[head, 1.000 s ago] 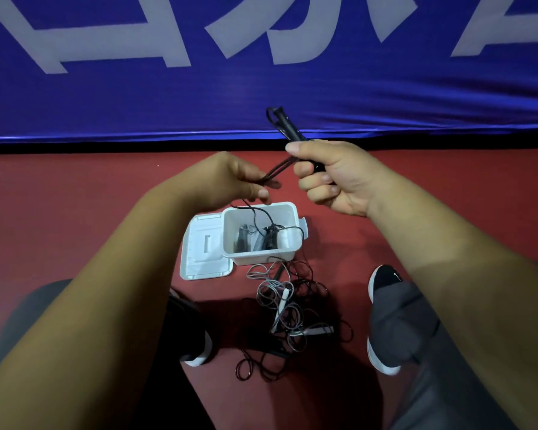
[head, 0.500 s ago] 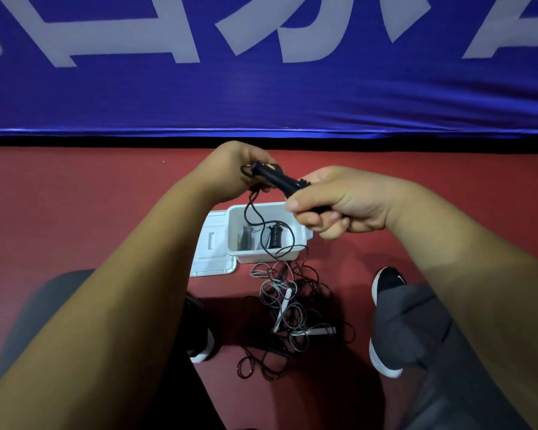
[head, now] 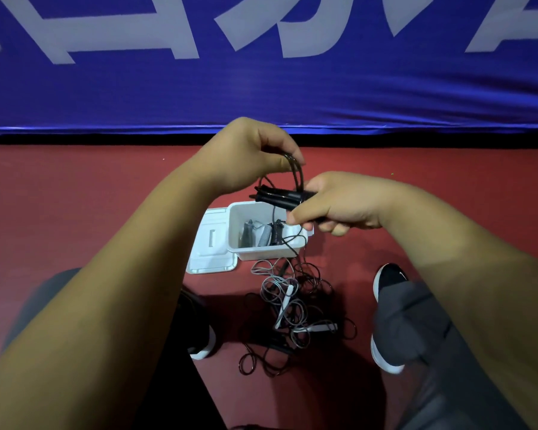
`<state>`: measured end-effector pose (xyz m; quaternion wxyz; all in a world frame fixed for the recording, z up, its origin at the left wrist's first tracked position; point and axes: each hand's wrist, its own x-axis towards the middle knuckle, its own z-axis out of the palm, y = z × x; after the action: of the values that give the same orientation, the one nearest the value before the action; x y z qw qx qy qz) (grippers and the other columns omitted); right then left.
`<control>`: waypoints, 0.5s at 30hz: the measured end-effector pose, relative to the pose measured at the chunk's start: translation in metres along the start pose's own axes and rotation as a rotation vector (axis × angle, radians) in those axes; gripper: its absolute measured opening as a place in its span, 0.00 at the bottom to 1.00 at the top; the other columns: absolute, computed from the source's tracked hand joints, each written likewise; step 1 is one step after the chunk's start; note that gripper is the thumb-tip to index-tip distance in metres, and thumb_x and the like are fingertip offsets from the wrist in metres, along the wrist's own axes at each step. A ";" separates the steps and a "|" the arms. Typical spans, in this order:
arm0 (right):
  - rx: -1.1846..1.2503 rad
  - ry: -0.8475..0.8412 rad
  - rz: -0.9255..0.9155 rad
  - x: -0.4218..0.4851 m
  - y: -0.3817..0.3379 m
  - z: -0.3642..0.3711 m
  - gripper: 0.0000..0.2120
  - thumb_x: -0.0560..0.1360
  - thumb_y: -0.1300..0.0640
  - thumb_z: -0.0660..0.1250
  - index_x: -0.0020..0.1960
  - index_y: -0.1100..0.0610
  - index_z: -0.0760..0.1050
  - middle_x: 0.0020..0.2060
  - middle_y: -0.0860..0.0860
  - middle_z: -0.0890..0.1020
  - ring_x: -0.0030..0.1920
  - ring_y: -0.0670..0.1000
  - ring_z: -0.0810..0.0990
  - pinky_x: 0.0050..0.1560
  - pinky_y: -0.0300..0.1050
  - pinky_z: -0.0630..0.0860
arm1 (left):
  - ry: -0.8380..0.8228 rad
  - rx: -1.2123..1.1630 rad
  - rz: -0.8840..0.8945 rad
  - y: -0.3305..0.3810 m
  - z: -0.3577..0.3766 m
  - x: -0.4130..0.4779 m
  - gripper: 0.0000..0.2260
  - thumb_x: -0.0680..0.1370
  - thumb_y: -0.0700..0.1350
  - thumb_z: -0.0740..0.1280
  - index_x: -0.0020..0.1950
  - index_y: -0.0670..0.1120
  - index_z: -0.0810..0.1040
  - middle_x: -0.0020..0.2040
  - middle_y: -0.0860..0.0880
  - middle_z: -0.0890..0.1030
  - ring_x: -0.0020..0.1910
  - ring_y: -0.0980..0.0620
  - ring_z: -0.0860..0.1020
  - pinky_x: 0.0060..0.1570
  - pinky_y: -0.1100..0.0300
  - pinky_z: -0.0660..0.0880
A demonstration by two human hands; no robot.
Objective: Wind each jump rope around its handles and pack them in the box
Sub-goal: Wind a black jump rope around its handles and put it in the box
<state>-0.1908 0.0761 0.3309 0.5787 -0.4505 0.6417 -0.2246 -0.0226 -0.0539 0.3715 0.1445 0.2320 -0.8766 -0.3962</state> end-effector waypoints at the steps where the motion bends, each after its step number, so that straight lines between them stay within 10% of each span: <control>1: -0.057 0.072 -0.021 0.002 0.001 -0.001 0.08 0.77 0.59 0.76 0.51 0.58 0.78 0.34 0.53 0.80 0.28 0.49 0.68 0.26 0.40 0.62 | 0.002 0.033 -0.023 0.000 -0.002 0.000 0.06 0.78 0.42 0.76 0.51 0.53 0.88 0.47 0.55 0.87 0.47 0.55 0.84 0.51 0.59 0.81; 8: -0.389 0.360 -0.122 0.007 0.001 -0.002 0.06 0.75 0.53 0.76 0.49 0.52 0.81 0.37 0.48 0.87 0.29 0.46 0.76 0.29 0.40 0.70 | -0.083 0.277 -0.132 -0.012 -0.012 -0.006 0.05 0.82 0.51 0.70 0.57 0.58 0.84 0.44 0.60 0.82 0.42 0.64 0.79 0.41 0.69 0.71; 15: -0.451 0.478 -0.140 0.012 0.000 -0.004 0.07 0.74 0.52 0.76 0.46 0.51 0.79 0.35 0.46 0.83 0.34 0.49 0.77 0.34 0.45 0.70 | -0.131 0.278 -0.142 -0.013 -0.011 -0.010 0.10 0.84 0.53 0.68 0.65 0.58 0.83 0.51 0.58 0.83 0.41 0.57 0.82 0.46 0.59 0.79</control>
<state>-0.1935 0.0652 0.3249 0.2807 -0.5446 0.7604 -0.2153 -0.0052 -0.0631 0.3678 0.0254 0.2849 -0.9118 -0.2947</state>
